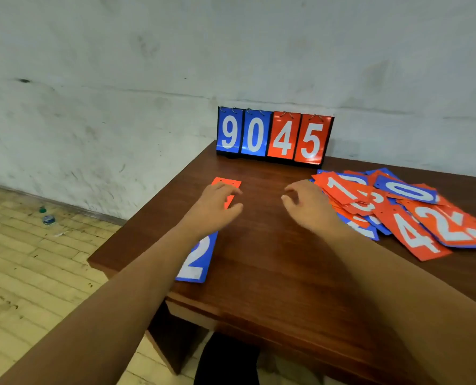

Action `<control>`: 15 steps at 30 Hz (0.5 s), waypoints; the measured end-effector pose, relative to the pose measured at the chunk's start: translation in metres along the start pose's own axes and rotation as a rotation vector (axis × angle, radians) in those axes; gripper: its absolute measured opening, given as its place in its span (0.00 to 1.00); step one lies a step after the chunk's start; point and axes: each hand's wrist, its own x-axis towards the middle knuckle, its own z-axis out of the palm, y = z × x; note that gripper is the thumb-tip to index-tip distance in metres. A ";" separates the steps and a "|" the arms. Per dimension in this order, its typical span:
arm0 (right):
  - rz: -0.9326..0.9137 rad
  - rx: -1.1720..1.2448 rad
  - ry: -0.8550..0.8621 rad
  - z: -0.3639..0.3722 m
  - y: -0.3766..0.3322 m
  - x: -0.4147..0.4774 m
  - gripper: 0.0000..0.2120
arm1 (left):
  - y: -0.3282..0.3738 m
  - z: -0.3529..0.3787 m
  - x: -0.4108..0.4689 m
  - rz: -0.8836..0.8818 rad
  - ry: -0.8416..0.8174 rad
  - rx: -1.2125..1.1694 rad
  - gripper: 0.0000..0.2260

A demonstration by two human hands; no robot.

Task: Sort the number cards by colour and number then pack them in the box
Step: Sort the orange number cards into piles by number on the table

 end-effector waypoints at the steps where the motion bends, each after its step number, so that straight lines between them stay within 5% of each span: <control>1: 0.051 -0.031 0.018 -0.008 0.018 -0.001 0.18 | 0.013 0.011 0.014 0.021 -0.008 -0.005 0.14; 9: 0.300 -0.205 -0.003 -0.026 0.121 -0.008 0.24 | 0.097 0.120 0.087 0.094 -0.081 0.016 0.17; 15: 0.100 -0.375 0.119 -0.010 0.146 -0.008 0.18 | 0.106 0.167 0.109 0.068 -0.098 0.117 0.17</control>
